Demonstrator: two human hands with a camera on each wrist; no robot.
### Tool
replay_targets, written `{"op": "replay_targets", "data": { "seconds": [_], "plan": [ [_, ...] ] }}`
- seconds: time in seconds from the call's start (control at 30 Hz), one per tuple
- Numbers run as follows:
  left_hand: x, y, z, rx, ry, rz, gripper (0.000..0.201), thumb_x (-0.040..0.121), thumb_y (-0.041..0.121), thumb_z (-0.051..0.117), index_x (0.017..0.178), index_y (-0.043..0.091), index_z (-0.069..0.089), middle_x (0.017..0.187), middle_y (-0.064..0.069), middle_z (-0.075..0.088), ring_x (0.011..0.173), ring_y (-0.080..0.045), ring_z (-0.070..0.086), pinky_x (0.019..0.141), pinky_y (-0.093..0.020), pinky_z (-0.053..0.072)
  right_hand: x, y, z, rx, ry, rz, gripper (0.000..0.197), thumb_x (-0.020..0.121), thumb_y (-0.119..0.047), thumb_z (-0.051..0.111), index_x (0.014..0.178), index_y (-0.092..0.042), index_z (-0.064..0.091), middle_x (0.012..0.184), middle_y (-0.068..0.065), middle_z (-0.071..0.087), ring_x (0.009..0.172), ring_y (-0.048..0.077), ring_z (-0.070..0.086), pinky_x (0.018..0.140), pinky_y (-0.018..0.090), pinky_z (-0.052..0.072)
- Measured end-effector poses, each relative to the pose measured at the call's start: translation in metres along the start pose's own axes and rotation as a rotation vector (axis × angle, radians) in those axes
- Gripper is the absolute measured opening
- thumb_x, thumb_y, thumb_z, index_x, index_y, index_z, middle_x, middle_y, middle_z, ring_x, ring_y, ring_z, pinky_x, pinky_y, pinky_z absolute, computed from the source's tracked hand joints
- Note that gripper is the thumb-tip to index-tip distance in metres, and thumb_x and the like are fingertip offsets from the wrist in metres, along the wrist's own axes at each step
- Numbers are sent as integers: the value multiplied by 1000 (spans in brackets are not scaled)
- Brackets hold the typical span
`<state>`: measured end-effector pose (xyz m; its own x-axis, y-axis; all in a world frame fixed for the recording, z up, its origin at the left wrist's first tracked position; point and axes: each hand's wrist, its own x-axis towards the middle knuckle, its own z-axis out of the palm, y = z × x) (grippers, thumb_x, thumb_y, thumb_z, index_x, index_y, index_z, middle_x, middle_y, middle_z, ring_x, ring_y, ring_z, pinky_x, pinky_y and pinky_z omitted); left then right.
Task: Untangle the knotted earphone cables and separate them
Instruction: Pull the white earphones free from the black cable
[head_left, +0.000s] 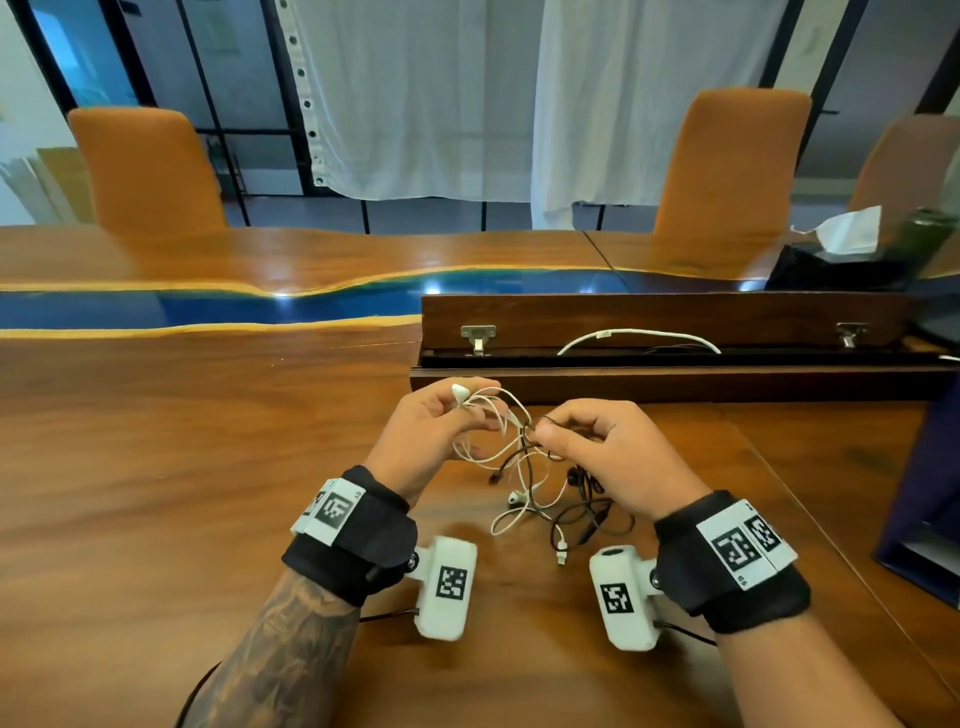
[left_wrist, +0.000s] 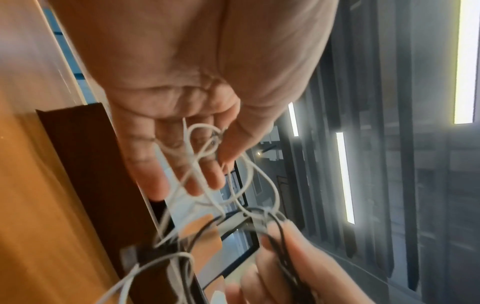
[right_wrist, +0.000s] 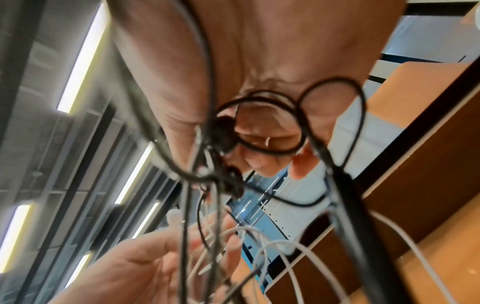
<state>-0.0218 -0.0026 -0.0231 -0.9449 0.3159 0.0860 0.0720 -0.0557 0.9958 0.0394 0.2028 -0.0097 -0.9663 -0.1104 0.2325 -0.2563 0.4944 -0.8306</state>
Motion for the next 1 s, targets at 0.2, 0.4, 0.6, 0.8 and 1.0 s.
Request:
{"op": "replay_targets", "data": {
  "seconds": [0.2,0.4,0.6,0.8,1.0],
  "plan": [
    [-3,3,-29,233,-39,58,51,89,-16,49,121,19,69,116,0,72,101,-5,67,77,-18,53,2,9,-2,4,56,20,13,98,-27,62,89,-24,72,92,-2,67,89,12,63,79,27,52],
    [-11,9,-27,258,63,209,34,85,42,59,109,23,74,114,5,69,102,6,61,83,-5,43,0,11,4,85,21,27,16,102,-22,57,92,-17,68,82,-1,70,81,17,67,80,38,58],
    [-17,0,7,570,-102,341,31,89,33,74,119,26,71,112,14,70,105,-2,63,90,-15,49,-2,5,13,23,-38,-78,13,102,-23,57,99,-24,69,76,-12,62,69,6,59,65,28,52],
    [-20,2,-1,400,-1,356,13,94,20,69,86,17,79,77,2,74,76,-12,69,74,-25,56,-3,11,6,-30,46,-45,13,101,-23,59,91,-24,68,70,-24,59,68,-1,54,68,22,40],
    [-20,10,-17,-253,185,221,25,94,29,54,94,8,67,85,-10,71,79,-26,71,81,-44,58,-7,20,-3,-76,59,114,22,99,-24,61,80,-17,68,55,-20,56,53,-3,51,62,23,37]
  ]
}}
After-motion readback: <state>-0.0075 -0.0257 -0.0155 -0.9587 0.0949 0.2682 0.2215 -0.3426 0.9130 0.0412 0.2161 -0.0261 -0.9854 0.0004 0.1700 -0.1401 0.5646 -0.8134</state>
